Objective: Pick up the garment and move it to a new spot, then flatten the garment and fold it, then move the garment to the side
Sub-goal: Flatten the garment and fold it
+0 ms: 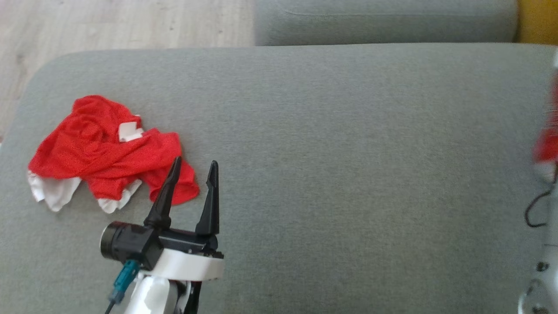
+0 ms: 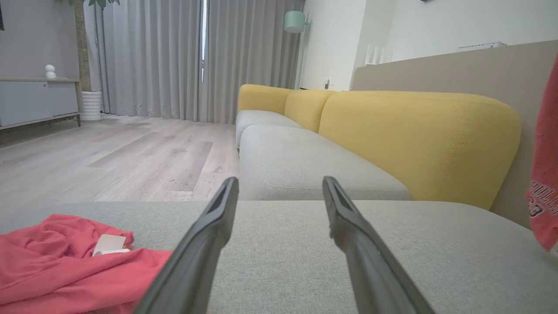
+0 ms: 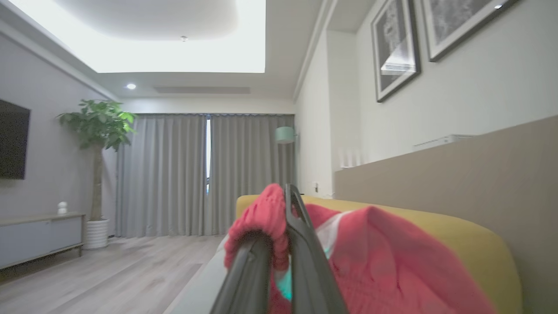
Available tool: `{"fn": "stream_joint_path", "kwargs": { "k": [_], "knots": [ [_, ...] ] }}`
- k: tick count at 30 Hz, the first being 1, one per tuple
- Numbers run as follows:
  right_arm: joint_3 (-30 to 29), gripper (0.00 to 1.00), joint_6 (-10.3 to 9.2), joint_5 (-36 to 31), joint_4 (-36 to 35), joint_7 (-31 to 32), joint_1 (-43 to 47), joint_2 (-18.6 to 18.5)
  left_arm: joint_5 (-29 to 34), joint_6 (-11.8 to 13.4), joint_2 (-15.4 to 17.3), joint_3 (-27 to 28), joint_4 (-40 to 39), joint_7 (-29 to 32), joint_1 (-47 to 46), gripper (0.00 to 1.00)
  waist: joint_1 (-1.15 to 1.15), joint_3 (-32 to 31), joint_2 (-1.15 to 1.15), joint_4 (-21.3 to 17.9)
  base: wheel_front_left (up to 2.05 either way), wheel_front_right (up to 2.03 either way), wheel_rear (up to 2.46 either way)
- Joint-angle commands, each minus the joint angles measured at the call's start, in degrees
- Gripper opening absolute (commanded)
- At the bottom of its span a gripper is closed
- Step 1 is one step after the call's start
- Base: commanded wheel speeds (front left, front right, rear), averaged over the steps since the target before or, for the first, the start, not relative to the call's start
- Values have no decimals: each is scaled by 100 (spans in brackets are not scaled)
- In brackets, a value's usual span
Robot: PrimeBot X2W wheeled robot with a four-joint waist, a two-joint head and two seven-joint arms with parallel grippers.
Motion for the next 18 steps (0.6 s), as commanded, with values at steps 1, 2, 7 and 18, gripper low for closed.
{"fn": "stream_joint_path", "kwargs": {
  "k": [1, 2, 7, 18],
  "knots": [
    [375, 0, 43, -174, -357, 138, -180, 97, -56, -1, -6, 154, -209, -46, -70, 100, 0, -49, 0, 120, 0, 0, 0],
    [529, 0, 43, -245, -428, 226, -153, 137, -73, 10, -7, 138, -211, -46, -55, 100, 0, -48, 0, 171, 0, 0, 0],
    [1699, 0, 43, -392, -83, 742, 336, 354, -137, 22, -7, -5, -191, -46, -86, 100, 0, 67, 0, 553, 0, 0, 0],
    [3861, 100, 43, 162, 2318, 408, 122, 685, -295, 13, -8, -279, 99, -46, -206, 100, 0, 150, 0, 1166, 0, 0, 0]
  ]
}}
